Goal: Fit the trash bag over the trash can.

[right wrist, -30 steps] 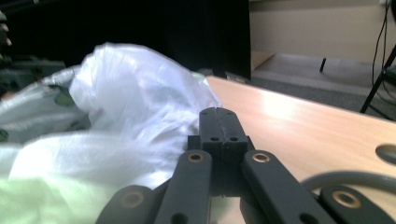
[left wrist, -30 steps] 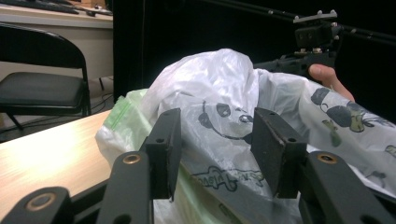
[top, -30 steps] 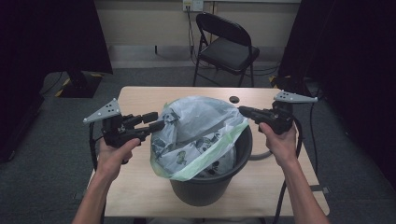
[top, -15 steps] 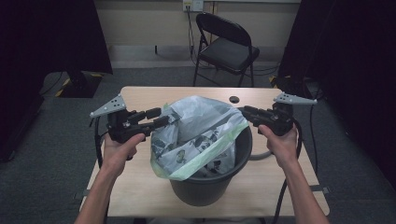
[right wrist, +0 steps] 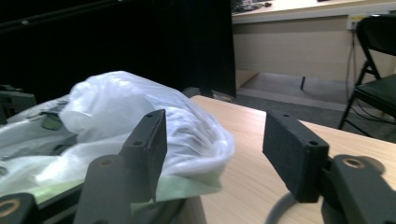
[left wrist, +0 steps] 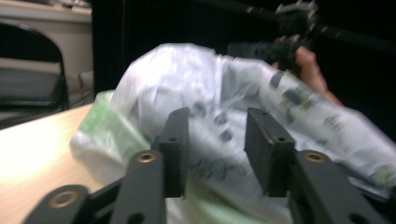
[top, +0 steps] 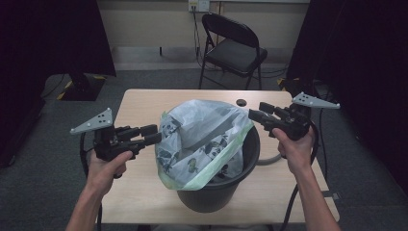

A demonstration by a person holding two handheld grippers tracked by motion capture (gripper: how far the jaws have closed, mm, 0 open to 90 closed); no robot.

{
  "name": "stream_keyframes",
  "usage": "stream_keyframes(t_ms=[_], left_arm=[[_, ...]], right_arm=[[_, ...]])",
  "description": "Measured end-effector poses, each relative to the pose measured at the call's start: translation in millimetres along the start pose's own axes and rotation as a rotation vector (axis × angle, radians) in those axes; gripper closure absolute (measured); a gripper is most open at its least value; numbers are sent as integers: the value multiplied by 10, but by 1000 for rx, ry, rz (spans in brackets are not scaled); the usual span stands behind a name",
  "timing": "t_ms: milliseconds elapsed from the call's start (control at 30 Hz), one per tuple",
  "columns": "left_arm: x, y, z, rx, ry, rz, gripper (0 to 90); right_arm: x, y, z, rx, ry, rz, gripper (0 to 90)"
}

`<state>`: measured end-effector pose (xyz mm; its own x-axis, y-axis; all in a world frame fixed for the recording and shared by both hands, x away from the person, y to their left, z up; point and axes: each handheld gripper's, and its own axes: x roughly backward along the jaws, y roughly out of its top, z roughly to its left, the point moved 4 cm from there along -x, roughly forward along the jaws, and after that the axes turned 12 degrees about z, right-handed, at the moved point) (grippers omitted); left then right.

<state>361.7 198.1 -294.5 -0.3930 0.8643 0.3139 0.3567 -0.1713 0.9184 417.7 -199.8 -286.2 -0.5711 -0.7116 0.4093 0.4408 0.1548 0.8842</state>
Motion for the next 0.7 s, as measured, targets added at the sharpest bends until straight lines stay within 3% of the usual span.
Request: stream_keyframes(t_ms=[33,133,167,200,267,367,533,567,700], left_arm=[[-17,46,23,-3,26,-11,584],[-113,144,84,-10,34,-12,508],[-261,247,157,-40,107,7,497],[-339,293,195,-48,129,20,487],[-489,372,259,-37,101,37,488],[-640,416,321,-30,125,66,561],[-668,376,331,-24,126,64,844],[-626,354,338,-13,104,59,872],[-500,287,340,4,112,45,900]], right_arm=[[-1,6,9,0,4,-2,393],[-9,18,20,3,4,-4,390],[-12,28,32,1,13,-11,390],[-14,30,39,3,14,-10,390],[-21,33,53,4,18,-10,390],[-22,37,71,11,23,-6,388],[4,37,73,15,22,-8,385],[8,38,74,14,23,-8,384],[9,45,100,23,29,-7,383]])
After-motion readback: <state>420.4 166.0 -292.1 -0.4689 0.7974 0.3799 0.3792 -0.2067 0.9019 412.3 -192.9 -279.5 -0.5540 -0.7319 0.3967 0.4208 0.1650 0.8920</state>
